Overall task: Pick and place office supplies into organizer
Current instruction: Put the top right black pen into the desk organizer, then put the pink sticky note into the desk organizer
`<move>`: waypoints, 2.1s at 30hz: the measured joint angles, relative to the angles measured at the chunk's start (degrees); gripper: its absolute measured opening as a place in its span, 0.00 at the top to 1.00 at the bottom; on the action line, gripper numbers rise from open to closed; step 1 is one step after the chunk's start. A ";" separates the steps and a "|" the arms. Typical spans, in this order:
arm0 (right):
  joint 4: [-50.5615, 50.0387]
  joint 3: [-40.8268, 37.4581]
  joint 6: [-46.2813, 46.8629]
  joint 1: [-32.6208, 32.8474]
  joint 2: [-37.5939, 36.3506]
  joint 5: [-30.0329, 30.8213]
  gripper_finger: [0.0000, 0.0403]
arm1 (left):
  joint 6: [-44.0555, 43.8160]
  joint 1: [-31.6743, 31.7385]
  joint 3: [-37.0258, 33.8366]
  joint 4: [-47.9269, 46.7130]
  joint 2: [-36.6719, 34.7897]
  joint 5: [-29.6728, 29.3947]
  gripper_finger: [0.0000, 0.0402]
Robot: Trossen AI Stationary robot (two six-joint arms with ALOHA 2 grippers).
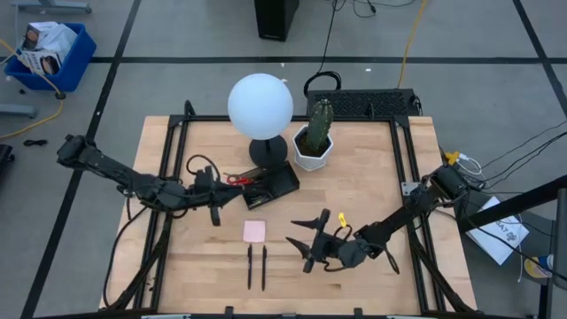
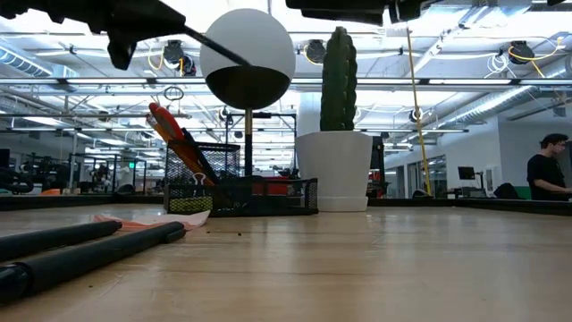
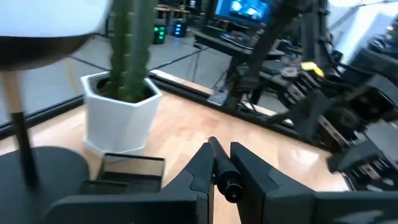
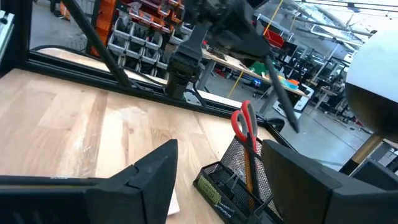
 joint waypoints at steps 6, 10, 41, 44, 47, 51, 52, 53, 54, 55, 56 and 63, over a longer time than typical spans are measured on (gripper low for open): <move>-0.03 0.00 0.00 0.44 0.00 0.00 0.45 | -3.42 3.79 0.01 -8.57 -4.59 -2.02 0.91; -0.03 0.00 0.07 0.44 0.00 -0.02 0.45 | -8.30 7.17 0.01 -15.03 -5.51 -2.00 0.90; -0.01 0.00 1.97 -0.39 0.00 -0.11 0.48 | -13.58 18.47 0.01 -19.66 -5.01 9.64 0.80; -0.01 0.00 1.95 -0.39 0.00 -0.13 0.48 | -13.60 18.47 0.01 -19.66 -5.01 9.44 0.79; -0.01 0.00 1.96 -0.39 0.00 -0.13 0.48 | -13.62 18.45 0.01 -19.64 -5.01 9.90 0.78; -0.01 0.00 1.95 -0.39 0.00 -0.13 0.48 | -13.77 18.24 0.01 -18.99 -5.01 10.28 0.78; -0.01 0.00 1.95 -0.39 0.00 -0.13 0.48 | -13.79 18.15 0.01 -18.46 -5.01 10.97 0.78; -0.03 0.00 1.95 -0.39 0.00 -0.13 0.48 | -13.77 17.94 0.01 -17.79 -5.01 11.51 0.78; -0.04 0.00 1.95 -0.39 0.00 -0.15 0.48 | -13.79 17.69 0.01 -17.26 -5.01 12.06 0.78; -0.26 0.00 2.01 -0.39 0.00 -0.16 0.48 | -13.74 17.38 0.01 -16.80 -5.01 12.44 0.78; -0.71 0.00 2.45 -0.40 0.00 -0.20 0.48 | -13.59 16.99 0.01 -16.59 -5.01 12.54 0.78; -8.73 0.00 11.45 -1.98 0.00 -0.50 0.48 | -13.57 13.66 0.01 -16.62 -5.01 11.61 0.78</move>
